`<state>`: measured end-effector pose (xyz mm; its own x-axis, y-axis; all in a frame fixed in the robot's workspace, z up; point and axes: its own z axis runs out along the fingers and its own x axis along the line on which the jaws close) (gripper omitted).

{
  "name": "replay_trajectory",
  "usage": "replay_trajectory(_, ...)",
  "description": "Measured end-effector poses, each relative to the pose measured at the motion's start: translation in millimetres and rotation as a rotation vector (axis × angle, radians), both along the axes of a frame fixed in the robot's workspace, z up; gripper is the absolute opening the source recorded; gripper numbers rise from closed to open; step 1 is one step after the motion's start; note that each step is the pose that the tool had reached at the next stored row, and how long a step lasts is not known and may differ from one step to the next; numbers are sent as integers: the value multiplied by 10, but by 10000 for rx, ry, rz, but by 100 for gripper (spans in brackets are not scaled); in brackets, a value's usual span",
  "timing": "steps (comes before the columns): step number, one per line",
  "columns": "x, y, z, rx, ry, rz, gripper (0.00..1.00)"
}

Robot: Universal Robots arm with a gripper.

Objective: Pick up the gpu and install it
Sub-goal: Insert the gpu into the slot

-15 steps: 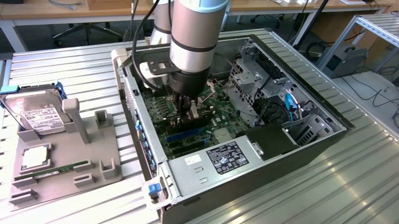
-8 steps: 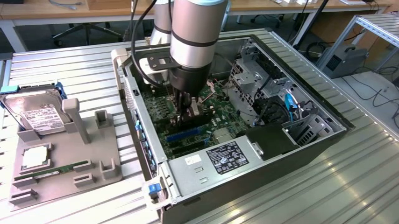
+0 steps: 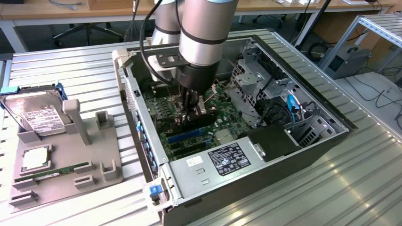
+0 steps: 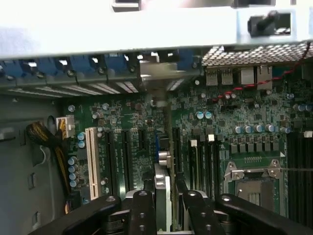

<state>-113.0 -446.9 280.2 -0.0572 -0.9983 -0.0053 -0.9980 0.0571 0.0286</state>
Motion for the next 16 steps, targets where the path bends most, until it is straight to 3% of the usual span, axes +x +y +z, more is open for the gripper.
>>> replay_trajectory(3,32,-1,1,-4,27,1,27)
replay_trajectory(11,49,0,0,-4,28,3,27)
replay_trajectory(16,62,-18,-1,-78,32,41,27)
